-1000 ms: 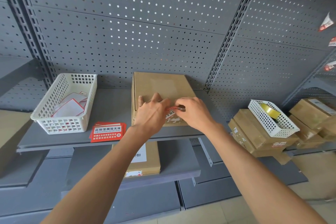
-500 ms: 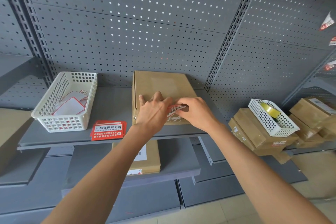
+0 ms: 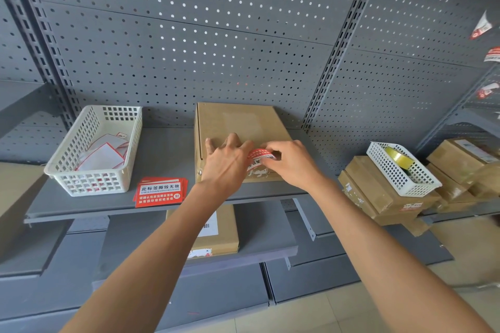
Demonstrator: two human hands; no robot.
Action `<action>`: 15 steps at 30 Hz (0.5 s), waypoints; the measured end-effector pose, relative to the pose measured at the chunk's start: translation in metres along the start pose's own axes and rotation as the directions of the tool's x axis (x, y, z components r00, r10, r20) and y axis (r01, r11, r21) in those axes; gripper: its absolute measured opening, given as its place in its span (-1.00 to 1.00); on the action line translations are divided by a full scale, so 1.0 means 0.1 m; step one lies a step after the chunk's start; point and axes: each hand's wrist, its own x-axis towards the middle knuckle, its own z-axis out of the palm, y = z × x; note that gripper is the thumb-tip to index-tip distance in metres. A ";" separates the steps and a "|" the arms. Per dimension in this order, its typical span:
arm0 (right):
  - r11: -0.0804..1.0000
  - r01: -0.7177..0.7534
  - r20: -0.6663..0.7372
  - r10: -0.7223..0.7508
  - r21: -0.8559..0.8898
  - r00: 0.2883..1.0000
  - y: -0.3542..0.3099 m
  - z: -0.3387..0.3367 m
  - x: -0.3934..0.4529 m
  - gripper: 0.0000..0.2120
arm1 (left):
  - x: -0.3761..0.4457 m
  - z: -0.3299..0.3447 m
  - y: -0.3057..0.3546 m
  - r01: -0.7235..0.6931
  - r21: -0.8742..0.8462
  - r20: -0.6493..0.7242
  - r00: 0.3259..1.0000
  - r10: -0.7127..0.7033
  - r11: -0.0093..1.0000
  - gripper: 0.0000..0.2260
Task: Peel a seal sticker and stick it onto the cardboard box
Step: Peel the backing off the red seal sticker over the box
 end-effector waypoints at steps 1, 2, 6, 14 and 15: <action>1.000 -0.001 0.006 0.001 -0.007 1.000 0.00 0.00 0.00 -0.92 | 0.00 0.00 0.00 -0.002 0.006 0.001 1.000 0.002 1.000 -0.76; 1.000 -0.004 0.010 0.004 -0.009 1.000 0.00 0.00 0.00 -0.91 | 0.00 0.01 0.00 -0.004 0.014 0.000 1.000 0.004 1.000 -0.76; 1.000 -0.014 0.013 0.014 0.002 1.000 -0.01 0.01 0.01 -0.91 | 0.00 0.02 -0.02 -0.013 0.030 -0.008 1.000 0.013 0.999 -0.76; 0.999 -0.041 0.011 0.041 0.015 0.999 -0.06 -0.02 -0.02 -0.91 | 0.01 0.01 -0.06 0.004 -0.038 0.021 1.000 -0.004 0.999 -0.65; 0.999 -0.044 0.017 0.043 0.012 0.999 -0.07 -0.02 -0.02 -0.90 | 0.00 0.01 -0.06 0.012 -0.038 0.026 1.000 -0.011 0.999 -0.60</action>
